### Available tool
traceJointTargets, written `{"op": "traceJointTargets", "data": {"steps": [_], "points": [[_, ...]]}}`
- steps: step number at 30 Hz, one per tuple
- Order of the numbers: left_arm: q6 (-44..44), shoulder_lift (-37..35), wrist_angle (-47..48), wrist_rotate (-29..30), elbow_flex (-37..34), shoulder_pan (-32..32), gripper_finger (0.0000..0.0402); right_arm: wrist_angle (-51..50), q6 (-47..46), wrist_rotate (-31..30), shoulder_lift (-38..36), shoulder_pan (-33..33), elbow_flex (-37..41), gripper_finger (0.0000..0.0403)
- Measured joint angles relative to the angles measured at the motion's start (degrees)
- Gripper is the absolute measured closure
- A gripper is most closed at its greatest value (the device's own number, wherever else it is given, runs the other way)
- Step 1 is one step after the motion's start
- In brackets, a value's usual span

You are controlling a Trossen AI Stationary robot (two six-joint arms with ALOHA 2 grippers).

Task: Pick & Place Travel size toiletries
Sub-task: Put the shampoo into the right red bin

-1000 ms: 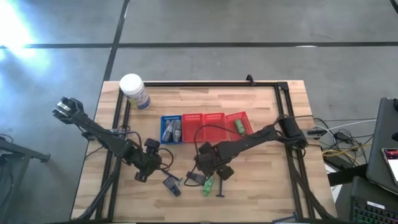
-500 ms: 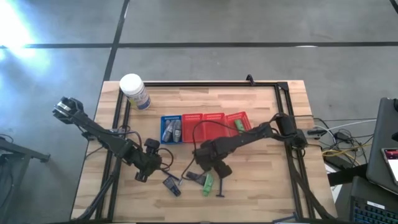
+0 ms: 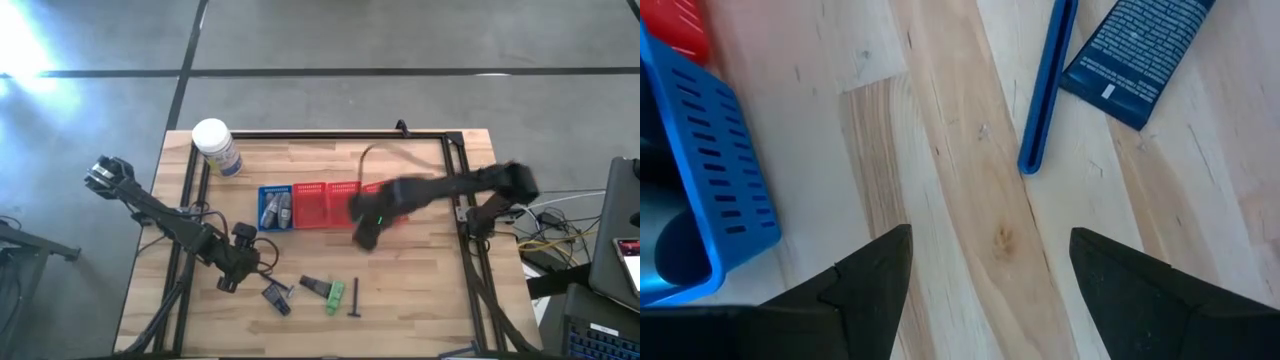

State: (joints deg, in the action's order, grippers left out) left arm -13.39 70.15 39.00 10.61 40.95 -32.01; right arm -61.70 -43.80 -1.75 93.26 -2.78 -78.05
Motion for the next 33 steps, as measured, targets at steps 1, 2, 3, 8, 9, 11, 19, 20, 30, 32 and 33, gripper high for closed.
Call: {"op": "traceJointTargets", "data": {"steps": [1, 2, 3, 8, 9, 11, 19, 20, 30, 32, 33], "points": [[0.0, 0.0, 0.0, 0.0, 0.0, 0.0, 0.0126, 0.6, -4.6, 1.7, -2.0, 2.6, 3.0, 0.0259], [0.1, 0.0, 0.0, 0.0, 0.0, 0.0, 0.0126, 2.0, -8.0, 3.1, -3.8, 5.3, 6.2, 0.0260], [0.3, 0.0, 0.0, 0.0, 0.0, 0.0, 0.0126, 3.8, -10.0, 3.6, -5.4, 7.4, 9.3, 0.0260], [0.9, 0.0, 0.0, 0.0, 0.0, 0.0, 0.0126, 15.9, -14.5, 6.5, -10.6, 14.6, 20.3, 0.0249], [0.9, 0.0, 0.0, 0.0, 0.0, 0.0, 0.0126, 17.9, -15.0, 6.3, -10.7, 15.1, 21.5, 0.0241], [0.9, 0.0, 0.0, 0.0, 0.0, 0.0, 0.0126, 19.6, -15.3, 5.4, -10.8, 15.8, 22.6, 0.0223], [1.4, 0.0, 0.0, 1.9, 0.0, 0.0, 0.0126, 14.6, -14.4, -1.3, -11.5, 16.2, 23.3, 0.0144], [1.4, 0.0, 0.0, 1.9, 0.0, 0.0, 0.0126, 14.4, -14.0, -1.2, -12.0, 15.8, 23.2, 0.0135], [3.1, 0.0, 0.0, 1.9, 0.0, 0.0, 0.0126, 16.7, 4.1, 3.7, -11.6, -2.6, 14.8, 0.0093], [4.0, 0.0, 0.0, 1.9, 0.0, 0.0, 0.0126, 17.0, 3.8, 3.9, -8.8, -6.5, 13.3, 0.0097], [4.4, 0.0, 0.0, 1.9, 0.0, 0.0, 0.0126, 17.2, 2.2, 4.2, -7.3, -7.6, 12.5, 0.0101]]}}
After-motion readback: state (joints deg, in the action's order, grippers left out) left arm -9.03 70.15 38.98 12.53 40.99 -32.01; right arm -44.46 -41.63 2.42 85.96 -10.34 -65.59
